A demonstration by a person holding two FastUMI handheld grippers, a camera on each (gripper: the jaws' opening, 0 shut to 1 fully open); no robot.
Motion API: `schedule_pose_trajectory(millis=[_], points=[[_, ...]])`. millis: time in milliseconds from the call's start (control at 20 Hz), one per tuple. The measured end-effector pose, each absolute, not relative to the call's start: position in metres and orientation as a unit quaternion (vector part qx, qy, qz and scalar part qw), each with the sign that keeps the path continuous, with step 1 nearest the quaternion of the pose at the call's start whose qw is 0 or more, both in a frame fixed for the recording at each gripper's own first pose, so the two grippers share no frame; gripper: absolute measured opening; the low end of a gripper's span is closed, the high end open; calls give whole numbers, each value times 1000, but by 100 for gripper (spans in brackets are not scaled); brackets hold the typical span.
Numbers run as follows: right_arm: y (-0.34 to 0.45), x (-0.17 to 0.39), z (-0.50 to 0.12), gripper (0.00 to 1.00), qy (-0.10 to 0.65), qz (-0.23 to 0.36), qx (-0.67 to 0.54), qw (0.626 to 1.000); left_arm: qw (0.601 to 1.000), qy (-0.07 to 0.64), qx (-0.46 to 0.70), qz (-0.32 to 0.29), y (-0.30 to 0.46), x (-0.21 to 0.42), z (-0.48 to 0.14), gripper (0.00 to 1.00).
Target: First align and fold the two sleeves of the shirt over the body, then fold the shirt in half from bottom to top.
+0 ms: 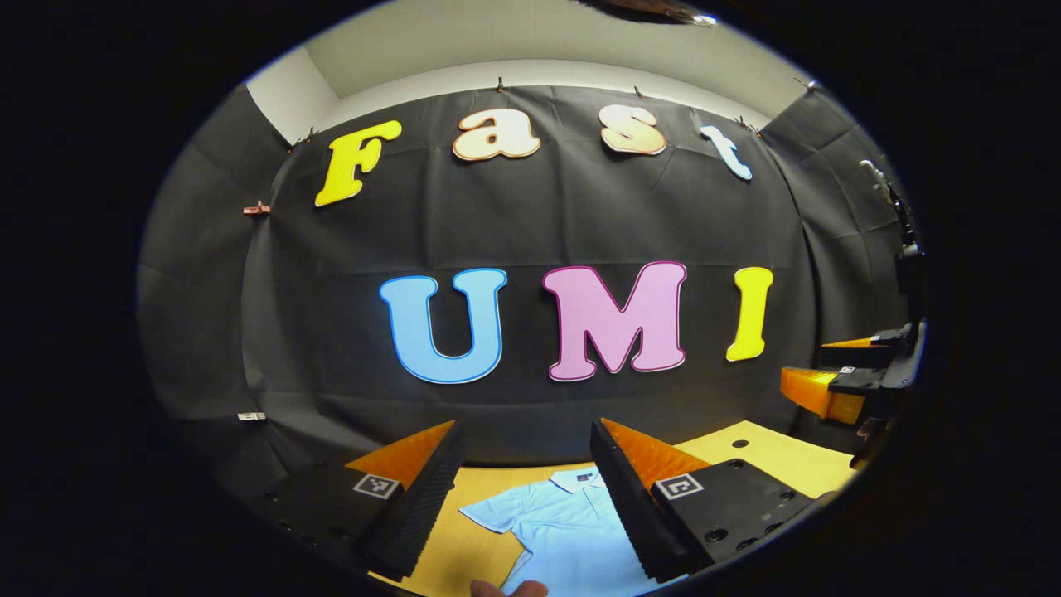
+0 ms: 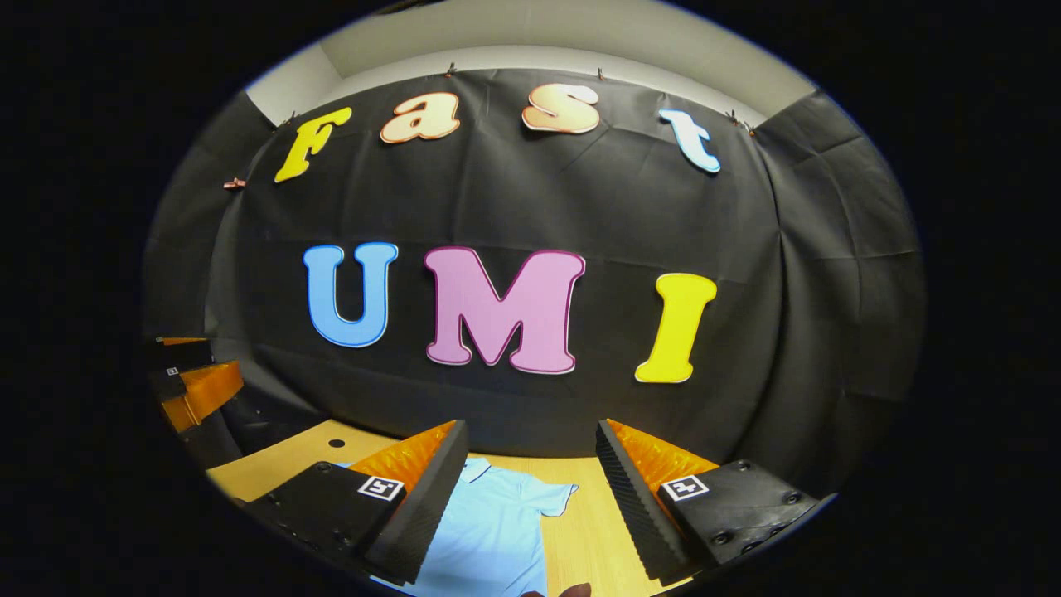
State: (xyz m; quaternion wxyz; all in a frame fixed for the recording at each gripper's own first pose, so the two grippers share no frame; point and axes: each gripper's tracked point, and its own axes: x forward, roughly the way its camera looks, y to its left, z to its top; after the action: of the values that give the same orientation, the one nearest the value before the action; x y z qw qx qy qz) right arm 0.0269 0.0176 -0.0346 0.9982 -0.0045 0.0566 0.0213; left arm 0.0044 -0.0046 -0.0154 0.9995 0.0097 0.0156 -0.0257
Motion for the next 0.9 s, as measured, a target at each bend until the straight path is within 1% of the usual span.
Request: schedule_pose_trajectory(millis=[150,250,400,600,800,900], points=[[12,62,-63,97,89,21,12,996,999,21,9,-27,-7,8,-20,96],[6,94,-92,97,126,21,25,991,999,25,9,-24,-8,11,-24,96],[-6,147,-155,97,194,15,34,980,999,37,11,-14,-6,13,-34,96],[-29,200,-245,97,274,-6,43,961,998,61,16,3,-3,14,-50,96],[-49,241,-317,97,318,-29,52,946,996,83,27,24,0,13,-63,96],[-55,255,-350,98,339,-36,49,939,994,95,29,33,1,11,-70,96]])
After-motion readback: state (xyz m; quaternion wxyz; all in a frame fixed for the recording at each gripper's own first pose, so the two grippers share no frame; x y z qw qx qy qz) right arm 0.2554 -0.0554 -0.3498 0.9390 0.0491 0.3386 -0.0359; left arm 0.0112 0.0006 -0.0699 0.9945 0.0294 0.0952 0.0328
